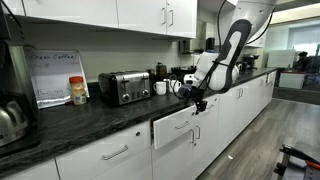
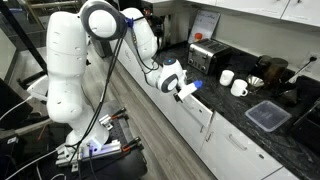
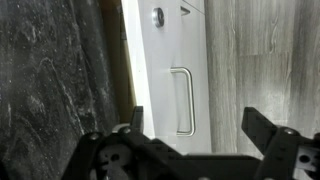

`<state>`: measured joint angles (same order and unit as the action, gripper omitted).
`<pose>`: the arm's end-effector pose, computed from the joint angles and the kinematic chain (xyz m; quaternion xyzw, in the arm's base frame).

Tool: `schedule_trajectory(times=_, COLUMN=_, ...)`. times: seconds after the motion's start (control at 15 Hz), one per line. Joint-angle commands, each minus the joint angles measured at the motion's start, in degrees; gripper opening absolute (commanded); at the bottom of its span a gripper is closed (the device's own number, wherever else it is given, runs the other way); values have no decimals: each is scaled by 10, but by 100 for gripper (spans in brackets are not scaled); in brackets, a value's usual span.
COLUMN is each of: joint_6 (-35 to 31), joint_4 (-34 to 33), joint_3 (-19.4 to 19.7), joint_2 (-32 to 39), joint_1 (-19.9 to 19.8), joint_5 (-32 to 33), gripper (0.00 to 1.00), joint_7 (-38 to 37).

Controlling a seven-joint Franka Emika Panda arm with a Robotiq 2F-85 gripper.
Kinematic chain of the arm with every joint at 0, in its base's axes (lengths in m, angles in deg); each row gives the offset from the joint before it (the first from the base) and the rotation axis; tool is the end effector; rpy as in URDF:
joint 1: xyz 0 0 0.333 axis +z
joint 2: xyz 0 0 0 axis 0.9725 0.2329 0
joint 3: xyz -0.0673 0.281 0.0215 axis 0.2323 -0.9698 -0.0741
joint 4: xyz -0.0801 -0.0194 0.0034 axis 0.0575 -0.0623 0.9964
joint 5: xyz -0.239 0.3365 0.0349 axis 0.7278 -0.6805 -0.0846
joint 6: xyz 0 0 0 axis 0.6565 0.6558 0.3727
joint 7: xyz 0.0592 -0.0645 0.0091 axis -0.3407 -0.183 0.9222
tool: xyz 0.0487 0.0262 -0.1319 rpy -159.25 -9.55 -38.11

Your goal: Open the third drawer from the right

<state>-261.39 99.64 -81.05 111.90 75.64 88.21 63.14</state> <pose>0.5557 -0.0450 0.1098 0.7104 0.6726 0.1210 0.1680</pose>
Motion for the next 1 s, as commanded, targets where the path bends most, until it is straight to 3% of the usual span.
schedule_trajectory(times=0.0, joint_6=-21, joint_4=-26, joint_3=6, joint_2=33, joint_1=2, joint_5=21, gripper=100, joint_7=-21)
schedule_trajectory(times=0.93, joint_6=-53, joint_4=-78, joint_3=-7, joint_2=98, joint_1=-5, joint_5=32, gripper=100, joint_7=-18)
